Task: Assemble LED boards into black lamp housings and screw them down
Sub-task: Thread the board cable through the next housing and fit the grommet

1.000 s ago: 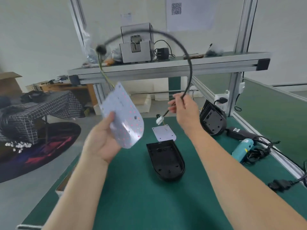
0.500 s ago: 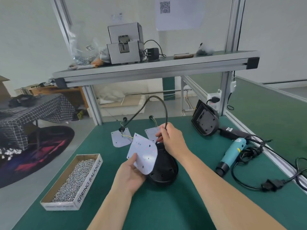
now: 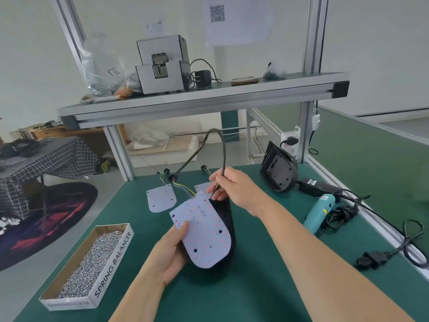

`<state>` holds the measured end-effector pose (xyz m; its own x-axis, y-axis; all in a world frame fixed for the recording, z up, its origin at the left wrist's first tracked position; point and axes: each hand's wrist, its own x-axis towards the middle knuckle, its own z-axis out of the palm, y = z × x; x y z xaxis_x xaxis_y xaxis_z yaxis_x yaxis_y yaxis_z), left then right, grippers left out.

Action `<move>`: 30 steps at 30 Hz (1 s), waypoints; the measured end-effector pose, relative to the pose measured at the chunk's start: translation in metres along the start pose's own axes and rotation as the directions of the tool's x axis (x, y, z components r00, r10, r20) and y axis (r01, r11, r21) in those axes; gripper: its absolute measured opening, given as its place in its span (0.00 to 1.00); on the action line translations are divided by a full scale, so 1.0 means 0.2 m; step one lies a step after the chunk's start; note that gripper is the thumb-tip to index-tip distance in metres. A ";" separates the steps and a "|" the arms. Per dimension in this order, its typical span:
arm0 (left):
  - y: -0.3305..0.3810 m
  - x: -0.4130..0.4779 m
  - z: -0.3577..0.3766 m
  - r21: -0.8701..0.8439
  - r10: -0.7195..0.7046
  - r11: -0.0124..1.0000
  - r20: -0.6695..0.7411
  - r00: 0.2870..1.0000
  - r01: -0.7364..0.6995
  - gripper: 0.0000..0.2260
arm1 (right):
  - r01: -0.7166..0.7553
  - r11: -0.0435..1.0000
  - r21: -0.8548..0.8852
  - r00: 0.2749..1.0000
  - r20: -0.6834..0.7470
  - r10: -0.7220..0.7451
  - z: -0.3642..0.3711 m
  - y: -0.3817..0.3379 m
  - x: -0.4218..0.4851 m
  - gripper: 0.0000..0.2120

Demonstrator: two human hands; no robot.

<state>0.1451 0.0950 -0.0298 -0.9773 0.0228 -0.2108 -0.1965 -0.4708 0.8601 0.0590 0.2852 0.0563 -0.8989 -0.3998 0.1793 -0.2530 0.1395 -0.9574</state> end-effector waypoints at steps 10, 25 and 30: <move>0.15 -0.04 0.07 0.122 0.099 0.986 0.125 0.987 -0.114 0.14 | 0.118 0.944 -0.308 0.989 0.127 -0.082 -0.15 -0.38 -0.03 0.12; 0.25 -0.16 0.14 -0.087 0.205 0.977 0.161 0.965 -0.193 0.15 | 0.036 0.998 0.050 0.958 0.282 -0.049 -0.24 -0.35 -0.11 0.18; 0.27 -0.19 0.17 -0.193 0.211 0.963 0.118 0.970 -0.186 0.14 | -0.274 0.815 0.510 0.900 0.436 0.030 -0.17 -0.20 -0.14 0.38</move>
<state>0.1698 0.0984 0.0411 -0.9991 0.0270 0.0320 0.0080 -0.6279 0.7782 0.0824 0.3214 0.0963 -0.6604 -0.7501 0.0335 0.2229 -0.2385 -0.9452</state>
